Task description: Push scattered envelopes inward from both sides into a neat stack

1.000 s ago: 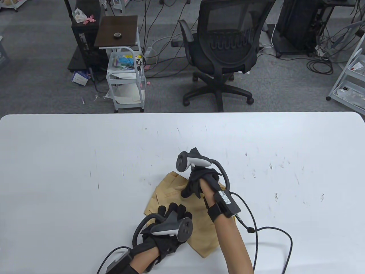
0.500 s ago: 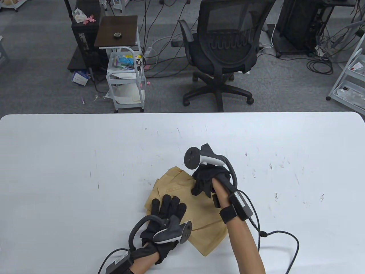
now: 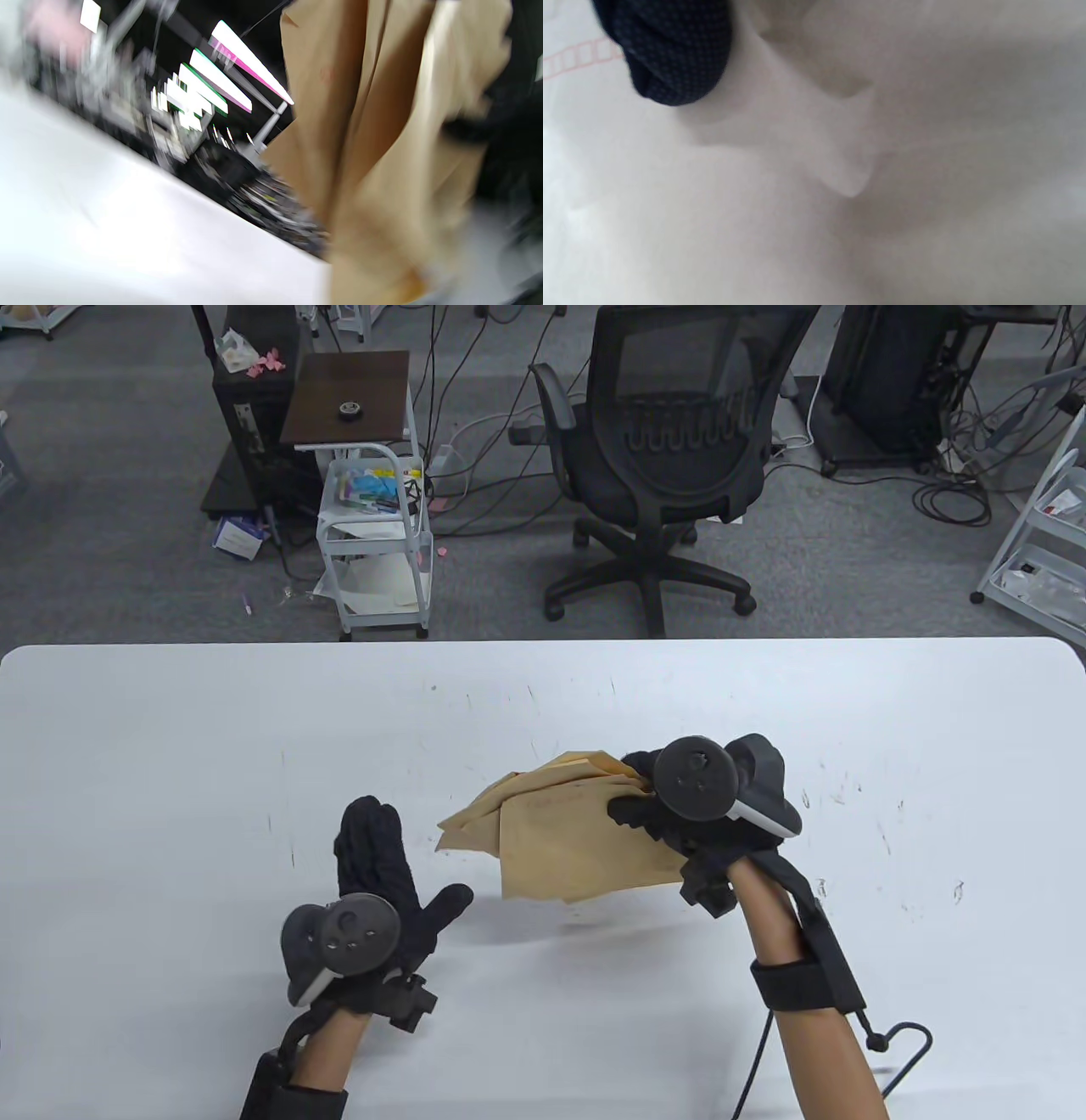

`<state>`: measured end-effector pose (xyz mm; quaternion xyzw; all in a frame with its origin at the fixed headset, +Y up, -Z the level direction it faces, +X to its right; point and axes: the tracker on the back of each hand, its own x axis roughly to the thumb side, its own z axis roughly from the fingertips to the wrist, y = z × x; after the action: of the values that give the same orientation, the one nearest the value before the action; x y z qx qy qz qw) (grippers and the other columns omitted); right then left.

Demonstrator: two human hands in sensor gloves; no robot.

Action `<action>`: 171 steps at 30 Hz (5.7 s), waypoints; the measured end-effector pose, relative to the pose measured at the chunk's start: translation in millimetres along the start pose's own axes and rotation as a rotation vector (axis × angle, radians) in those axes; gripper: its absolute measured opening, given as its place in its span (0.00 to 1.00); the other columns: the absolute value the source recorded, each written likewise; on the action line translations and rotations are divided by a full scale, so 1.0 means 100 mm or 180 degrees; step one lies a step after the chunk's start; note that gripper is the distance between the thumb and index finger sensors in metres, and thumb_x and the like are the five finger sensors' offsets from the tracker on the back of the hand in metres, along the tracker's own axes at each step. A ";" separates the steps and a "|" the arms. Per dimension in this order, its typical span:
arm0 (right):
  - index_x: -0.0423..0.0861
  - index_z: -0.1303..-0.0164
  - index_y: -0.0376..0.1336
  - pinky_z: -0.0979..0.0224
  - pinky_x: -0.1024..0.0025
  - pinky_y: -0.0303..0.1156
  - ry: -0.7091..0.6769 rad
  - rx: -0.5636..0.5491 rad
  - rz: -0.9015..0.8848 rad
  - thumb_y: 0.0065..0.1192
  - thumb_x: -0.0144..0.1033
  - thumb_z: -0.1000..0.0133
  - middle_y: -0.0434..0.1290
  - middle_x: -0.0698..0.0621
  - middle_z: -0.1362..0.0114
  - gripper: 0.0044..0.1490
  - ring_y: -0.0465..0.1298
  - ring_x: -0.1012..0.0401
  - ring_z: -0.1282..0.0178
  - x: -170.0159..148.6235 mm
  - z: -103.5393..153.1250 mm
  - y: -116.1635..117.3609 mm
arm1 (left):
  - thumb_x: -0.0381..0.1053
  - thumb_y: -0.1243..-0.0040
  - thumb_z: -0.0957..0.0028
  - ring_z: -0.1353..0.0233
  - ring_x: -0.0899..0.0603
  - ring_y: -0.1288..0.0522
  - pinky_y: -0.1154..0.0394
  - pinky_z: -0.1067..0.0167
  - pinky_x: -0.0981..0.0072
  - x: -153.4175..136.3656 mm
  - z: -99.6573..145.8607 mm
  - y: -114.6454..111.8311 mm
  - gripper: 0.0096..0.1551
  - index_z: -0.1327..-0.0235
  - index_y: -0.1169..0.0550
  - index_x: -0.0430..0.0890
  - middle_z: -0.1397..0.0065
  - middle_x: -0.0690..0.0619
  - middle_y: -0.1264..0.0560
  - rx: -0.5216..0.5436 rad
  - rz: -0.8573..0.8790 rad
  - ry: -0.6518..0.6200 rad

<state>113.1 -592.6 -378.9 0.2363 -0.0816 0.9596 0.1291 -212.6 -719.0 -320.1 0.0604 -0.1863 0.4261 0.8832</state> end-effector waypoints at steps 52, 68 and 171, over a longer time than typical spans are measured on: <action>0.41 0.30 0.61 0.27 0.32 0.62 -0.0135 0.1213 0.0901 0.68 0.50 0.55 0.79 0.49 0.36 0.45 0.78 0.47 0.36 0.34 -0.09 0.75 | 0.70 0.52 0.50 0.18 0.26 0.70 0.68 0.27 0.25 -0.50 -0.06 -0.51 0.58 0.19 0.62 0.48 0.16 0.38 0.70 -0.2227 -0.1597 0.0932; 0.52 0.42 0.69 0.26 0.33 0.61 -0.0325 0.1655 0.1208 0.68 0.44 0.52 0.82 0.54 0.40 0.28 0.80 0.50 0.37 0.74 -0.29 0.52 | 0.66 0.43 0.53 0.15 0.28 0.58 0.59 0.25 0.25 -0.23 -0.14 -0.21 0.53 0.19 0.49 0.49 0.13 0.42 0.53 -0.1350 -0.0296 0.0102; 0.26 0.21 0.35 0.27 0.21 0.46 0.1531 0.1179 0.1450 0.57 0.57 0.51 0.67 0.36 0.26 0.67 0.67 0.37 0.30 -0.50 0.70 1.59 | 0.77 0.61 0.58 0.18 0.24 0.64 0.59 0.24 0.27 0.09 -0.42 -1.22 0.64 0.20 0.50 0.35 0.17 0.36 0.64 -0.1749 -0.3255 0.1833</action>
<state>141.0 -769.6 -356.5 -0.0006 0.0755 0.9903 -0.1170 -100.7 -777.8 -349.3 -0.2034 0.0080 -0.1124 0.9726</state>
